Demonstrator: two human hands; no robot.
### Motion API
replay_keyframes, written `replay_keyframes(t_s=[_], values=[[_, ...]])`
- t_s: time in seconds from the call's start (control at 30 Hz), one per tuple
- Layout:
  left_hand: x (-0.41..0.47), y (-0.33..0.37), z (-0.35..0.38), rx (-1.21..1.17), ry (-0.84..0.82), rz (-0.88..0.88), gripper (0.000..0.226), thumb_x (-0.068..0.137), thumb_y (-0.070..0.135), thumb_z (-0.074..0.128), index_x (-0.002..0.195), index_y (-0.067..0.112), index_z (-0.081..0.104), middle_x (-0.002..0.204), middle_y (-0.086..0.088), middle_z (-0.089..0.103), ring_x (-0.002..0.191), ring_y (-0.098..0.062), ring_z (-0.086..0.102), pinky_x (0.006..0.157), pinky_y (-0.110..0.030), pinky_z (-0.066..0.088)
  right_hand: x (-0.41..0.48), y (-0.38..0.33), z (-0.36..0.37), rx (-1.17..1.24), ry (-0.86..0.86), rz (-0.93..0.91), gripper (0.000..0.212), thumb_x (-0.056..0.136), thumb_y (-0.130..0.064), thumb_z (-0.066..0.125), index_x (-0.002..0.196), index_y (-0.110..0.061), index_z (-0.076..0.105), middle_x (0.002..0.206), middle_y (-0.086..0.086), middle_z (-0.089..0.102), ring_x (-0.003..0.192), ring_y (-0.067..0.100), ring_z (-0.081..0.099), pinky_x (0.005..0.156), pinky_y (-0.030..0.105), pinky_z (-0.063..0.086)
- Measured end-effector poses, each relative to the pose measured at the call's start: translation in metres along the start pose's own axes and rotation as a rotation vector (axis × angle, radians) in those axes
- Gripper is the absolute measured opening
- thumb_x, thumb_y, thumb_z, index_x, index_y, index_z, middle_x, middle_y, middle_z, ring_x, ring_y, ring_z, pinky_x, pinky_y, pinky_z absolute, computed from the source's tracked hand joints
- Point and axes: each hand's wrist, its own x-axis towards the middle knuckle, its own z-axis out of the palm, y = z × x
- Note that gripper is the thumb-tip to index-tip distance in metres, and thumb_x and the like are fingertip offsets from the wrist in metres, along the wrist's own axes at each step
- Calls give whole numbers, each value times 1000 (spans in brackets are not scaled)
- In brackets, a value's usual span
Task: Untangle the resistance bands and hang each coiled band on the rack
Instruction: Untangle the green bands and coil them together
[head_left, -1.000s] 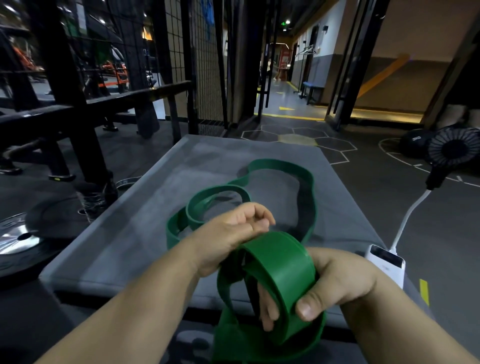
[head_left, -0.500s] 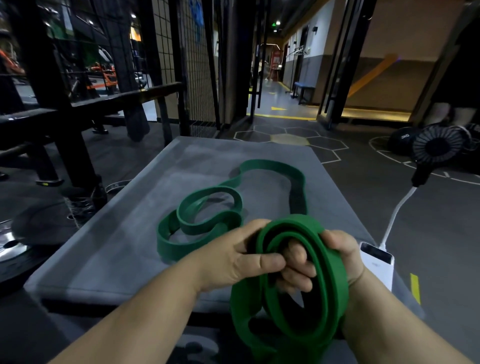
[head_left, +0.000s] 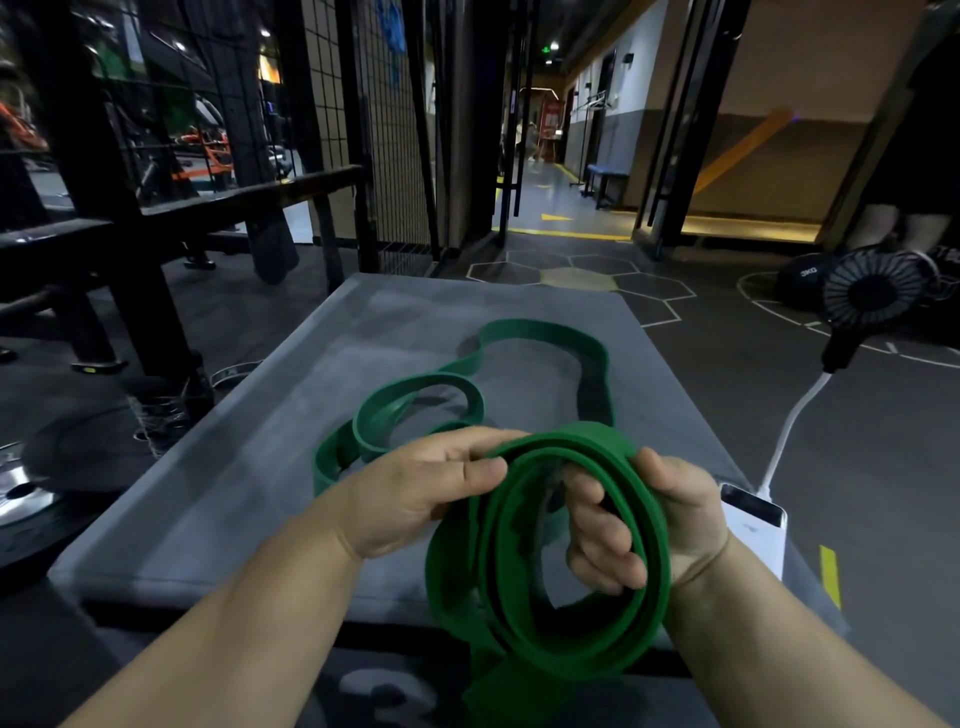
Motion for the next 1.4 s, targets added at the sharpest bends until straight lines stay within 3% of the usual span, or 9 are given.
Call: replay_keyframes(t_s=[0.23, 0.37, 0.5, 0.67, 0.77, 0.9, 1.03, 1.2, 1.4], values=[[-3, -1, -3, -62, 21, 8, 52, 80, 51, 70, 121, 18, 68, 118, -7, 69, 113, -20, 63, 91, -27, 49, 1, 2, 4, -21, -23, 28, 44, 90, -28, 61, 122, 0, 52, 88, 0, 68, 70, 9, 67, 63, 27, 38], [0, -6, -2, 6, 3, 8, 71, 74, 61, 72, 125, 11, 61, 118, -21, 61, 112, -37, 57, 99, -54, 43, 4, 1, 5, -25, -21, 14, 35, 88, -25, 62, 116, -3, 57, 83, -3, 68, 68, 8, 65, 65, 26, 40], [4, -7, 9, 95, -124, -36, 86, 64, 44, 87, 130, 8, 46, 126, -23, 55, 123, -41, 52, 105, -59, 40, 6, 0, 8, -14, 33, 2, 30, 88, -27, 60, 110, -7, 61, 83, -2, 66, 72, 10, 62, 67, 29, 37], [11, -6, 16, -203, -63, 44, 69, 75, 15, 71, 128, -13, 37, 112, -54, 37, 77, -34, 57, 71, -47, 46, 5, 2, 9, 16, 62, -8, 30, 91, -32, 55, 104, -6, 63, 95, 6, 69, 105, 29, 61, 98, 46, 44], [12, -8, 13, -261, 18, 100, 81, 63, 28, 86, 123, -10, 45, 101, -38, 46, 83, -36, 53, 77, -45, 44, 5, 3, 9, -8, 16, 11, 33, 94, -32, 53, 111, -4, 60, 103, 10, 71, 103, 28, 68, 98, 51, 46], [12, -7, 7, -224, 85, 171, 56, 54, 41, 90, 99, 15, 69, 85, -7, 65, 70, -18, 62, 63, -27, 52, 5, 0, 7, -21, -40, -13, 38, 93, -23, 60, 121, -2, 47, 96, 6, 72, 84, 18, 71, 85, 38, 52], [14, -15, 7, -173, -94, 148, 43, 77, 36, 78, 116, 23, 67, 109, 1, 68, 103, -15, 63, 88, -28, 51, 6, -4, 9, -12, -16, -73, 48, 87, -14, 64, 128, -1, 44, 90, 2, 68, 78, 13, 66, 75, 31, 47], [9, -38, 14, -7, 88, -41, 102, 46, 85, 71, 123, 20, 54, 120, -1, 63, 115, -11, 57, 99, -26, 47, 6, -11, 9, 59, 65, -178, 42, 88, -9, 58, 128, -2, 49, 87, 6, 65, 78, 18, 64, 77, 33, 44], [13, -50, 27, -203, 8, -99, 109, 50, 71, 80, 136, 16, 41, 126, -5, 62, 116, -20, 58, 95, -35, 52, 4, -27, 7, 167, 147, -338, 32, 90, -10, 56, 122, -8, 53, 89, 7, 65, 82, 20, 63, 83, 31, 42]])
